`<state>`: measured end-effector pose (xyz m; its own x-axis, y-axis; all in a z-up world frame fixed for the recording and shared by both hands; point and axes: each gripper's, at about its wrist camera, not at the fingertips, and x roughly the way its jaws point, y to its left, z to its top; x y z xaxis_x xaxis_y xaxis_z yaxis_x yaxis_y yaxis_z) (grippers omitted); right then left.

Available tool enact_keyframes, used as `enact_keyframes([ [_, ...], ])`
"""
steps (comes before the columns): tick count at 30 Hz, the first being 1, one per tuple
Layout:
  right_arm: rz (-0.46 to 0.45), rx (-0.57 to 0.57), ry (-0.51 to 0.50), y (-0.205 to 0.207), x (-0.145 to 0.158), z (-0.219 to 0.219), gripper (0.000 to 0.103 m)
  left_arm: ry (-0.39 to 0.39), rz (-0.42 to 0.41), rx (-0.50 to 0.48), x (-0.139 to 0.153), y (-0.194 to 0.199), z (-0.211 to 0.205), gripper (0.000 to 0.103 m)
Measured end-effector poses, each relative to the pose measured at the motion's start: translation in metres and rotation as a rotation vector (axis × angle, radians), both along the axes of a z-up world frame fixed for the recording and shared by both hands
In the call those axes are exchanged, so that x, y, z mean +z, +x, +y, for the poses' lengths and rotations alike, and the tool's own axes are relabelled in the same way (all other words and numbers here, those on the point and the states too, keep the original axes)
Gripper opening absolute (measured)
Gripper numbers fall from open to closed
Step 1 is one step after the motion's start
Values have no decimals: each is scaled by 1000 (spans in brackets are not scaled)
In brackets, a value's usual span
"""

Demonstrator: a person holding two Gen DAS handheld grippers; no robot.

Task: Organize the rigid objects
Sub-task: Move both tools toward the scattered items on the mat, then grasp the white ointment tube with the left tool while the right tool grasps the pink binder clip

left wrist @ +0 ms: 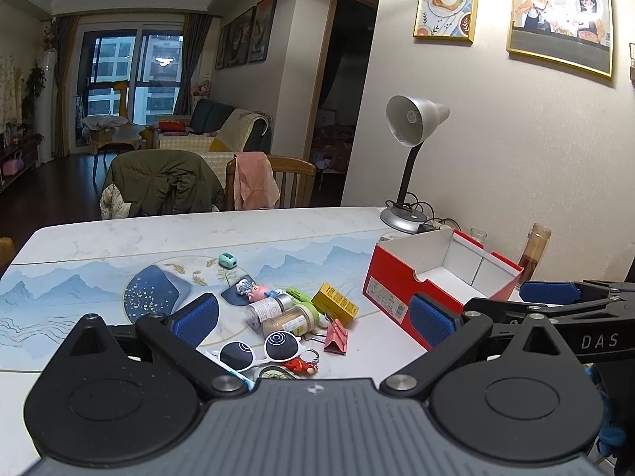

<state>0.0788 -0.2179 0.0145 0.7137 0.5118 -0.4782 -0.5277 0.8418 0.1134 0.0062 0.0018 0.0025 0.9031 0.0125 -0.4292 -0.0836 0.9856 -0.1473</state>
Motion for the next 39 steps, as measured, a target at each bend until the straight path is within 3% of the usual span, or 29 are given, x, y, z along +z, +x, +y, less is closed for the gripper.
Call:
enact_keyframes([
  [14,52,37,-54,33,-25,17,98,-16,92,119,-28,32,28,103],
  [27,167,81,-119,89,-76,29,94,-104,361,232,-97,74,54,103],
  [33,182,111,-159,114,-95,40,93,-131,433,288,-121,101,62,103],
  [39,205,142,-210,150,-117,60,90,-247,500,313,-144,125,77,103],
])
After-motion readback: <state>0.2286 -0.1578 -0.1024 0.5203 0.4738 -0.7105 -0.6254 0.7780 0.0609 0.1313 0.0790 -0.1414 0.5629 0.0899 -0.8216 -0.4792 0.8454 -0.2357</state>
